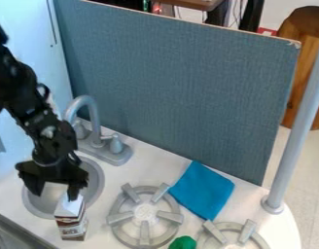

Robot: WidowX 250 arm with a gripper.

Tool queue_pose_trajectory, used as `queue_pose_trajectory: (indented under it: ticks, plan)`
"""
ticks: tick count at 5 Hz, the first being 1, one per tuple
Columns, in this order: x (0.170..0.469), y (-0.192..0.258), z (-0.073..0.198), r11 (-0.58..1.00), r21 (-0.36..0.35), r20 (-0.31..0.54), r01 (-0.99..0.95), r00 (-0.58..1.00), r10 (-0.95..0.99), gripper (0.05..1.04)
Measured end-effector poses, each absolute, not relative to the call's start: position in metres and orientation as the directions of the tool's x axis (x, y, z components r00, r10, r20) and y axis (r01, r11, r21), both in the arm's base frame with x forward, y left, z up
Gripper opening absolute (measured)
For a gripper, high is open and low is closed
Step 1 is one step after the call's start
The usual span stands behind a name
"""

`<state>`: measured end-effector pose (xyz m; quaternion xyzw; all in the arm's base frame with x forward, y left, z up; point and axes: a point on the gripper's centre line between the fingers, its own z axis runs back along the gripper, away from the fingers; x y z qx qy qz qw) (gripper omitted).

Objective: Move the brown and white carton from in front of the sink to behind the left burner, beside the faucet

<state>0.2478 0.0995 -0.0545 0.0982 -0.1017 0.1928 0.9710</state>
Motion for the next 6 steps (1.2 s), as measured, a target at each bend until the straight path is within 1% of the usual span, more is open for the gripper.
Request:
queue_pose_trajectory:
  ticks: [1, 2, 4, 5, 6]
  plan:
    - [0.252, 0.091, -0.066, 0.903, 0.146, 0.236, -0.404, 0.901, 0.365, 1.0]
    - [0.256, 0.09, -0.068, 0.898, 0.134, 0.25, -0.418, 0.891, 0.378, 1.0]
    - [0.257, 0.089, -0.083, 0.882, 0.12, 0.245, -0.456, 0.874, 0.419, 1.0]
    - [0.258, 0.089, -0.089, 0.883, 0.12, 0.236, -0.454, 0.877, 0.419, 0.96]
    - [0.258, 0.09, -0.093, 0.882, 0.125, 0.232, -0.455, 0.877, 0.42, 0.858]
